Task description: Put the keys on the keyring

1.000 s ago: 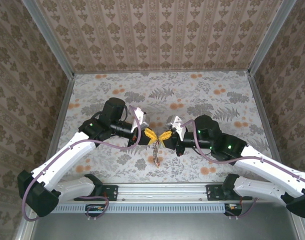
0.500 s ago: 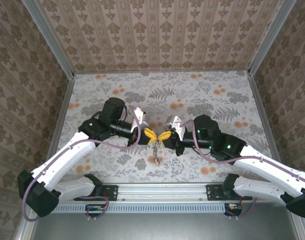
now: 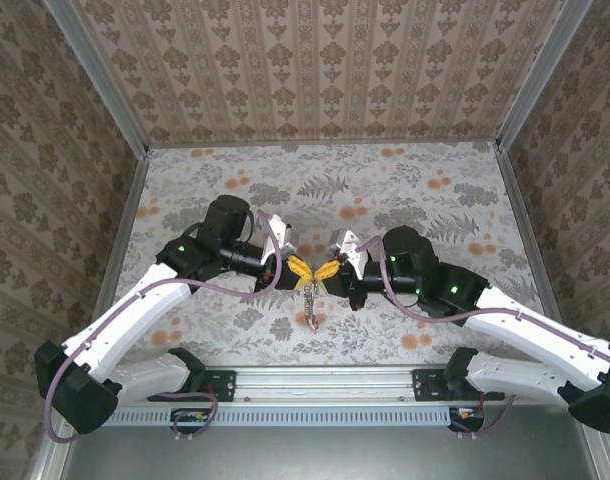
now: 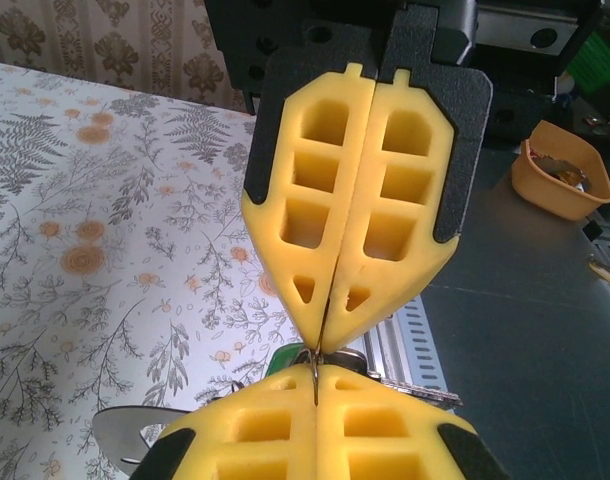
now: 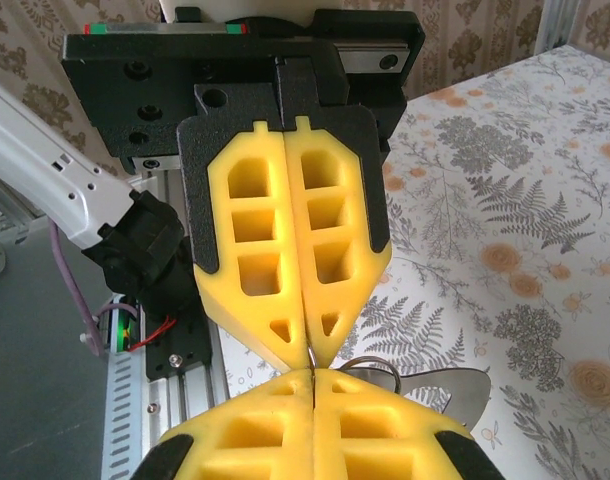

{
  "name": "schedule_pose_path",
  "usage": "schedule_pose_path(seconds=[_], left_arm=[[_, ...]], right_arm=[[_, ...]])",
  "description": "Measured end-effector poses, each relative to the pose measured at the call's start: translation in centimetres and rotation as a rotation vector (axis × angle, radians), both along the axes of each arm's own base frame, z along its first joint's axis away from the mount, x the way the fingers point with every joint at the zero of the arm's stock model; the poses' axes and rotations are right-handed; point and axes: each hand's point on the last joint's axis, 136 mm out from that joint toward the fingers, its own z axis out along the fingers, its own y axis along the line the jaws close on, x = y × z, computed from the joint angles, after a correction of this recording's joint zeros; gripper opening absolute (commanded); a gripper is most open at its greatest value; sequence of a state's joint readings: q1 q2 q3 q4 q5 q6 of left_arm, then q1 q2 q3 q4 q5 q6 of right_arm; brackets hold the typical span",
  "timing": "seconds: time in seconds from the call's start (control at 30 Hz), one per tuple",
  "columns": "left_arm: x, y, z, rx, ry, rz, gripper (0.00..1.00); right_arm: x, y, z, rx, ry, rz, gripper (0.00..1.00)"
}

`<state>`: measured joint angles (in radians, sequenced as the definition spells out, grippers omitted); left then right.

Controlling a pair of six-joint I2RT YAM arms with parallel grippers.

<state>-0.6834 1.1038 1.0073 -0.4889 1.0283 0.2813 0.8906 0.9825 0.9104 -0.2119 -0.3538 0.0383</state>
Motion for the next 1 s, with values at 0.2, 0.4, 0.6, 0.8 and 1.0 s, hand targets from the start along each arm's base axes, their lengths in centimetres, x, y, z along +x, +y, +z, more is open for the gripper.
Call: schedule_pose_path(seconds=[0.2, 0.4, 0.6, 0.8, 1.0], left_arm=[[0.2, 0.09, -0.13, 0.007, 0.001, 0.011, 0.0], [0.19, 0.09, -0.14, 0.007, 0.002, 0.01, 0.0], [0.09, 0.17, -0.29, 0.015, 0.011, 0.01, 0.0], [0.04, 0.26, -0.51, 0.026, 0.02, 0.013, 0.0], [-0.02, 0.29, -0.54, 0.027, 0.024, 0.012, 0.0]], right_arm=[[0.18, 0.19, -0.04, -0.008, -0.003, 0.004, 0.0], [0.09, 0.23, -0.03, -0.006, -0.001, 0.01, 0.0], [0.06, 0.41, -0.17, -0.011, -0.001, 0.021, 0.0], [0.08, 0.59, -0.31, -0.02, -0.005, 0.029, 0.0], [-0.1, 0.65, -0.25, -0.026, -0.017, 0.039, 0.0]])
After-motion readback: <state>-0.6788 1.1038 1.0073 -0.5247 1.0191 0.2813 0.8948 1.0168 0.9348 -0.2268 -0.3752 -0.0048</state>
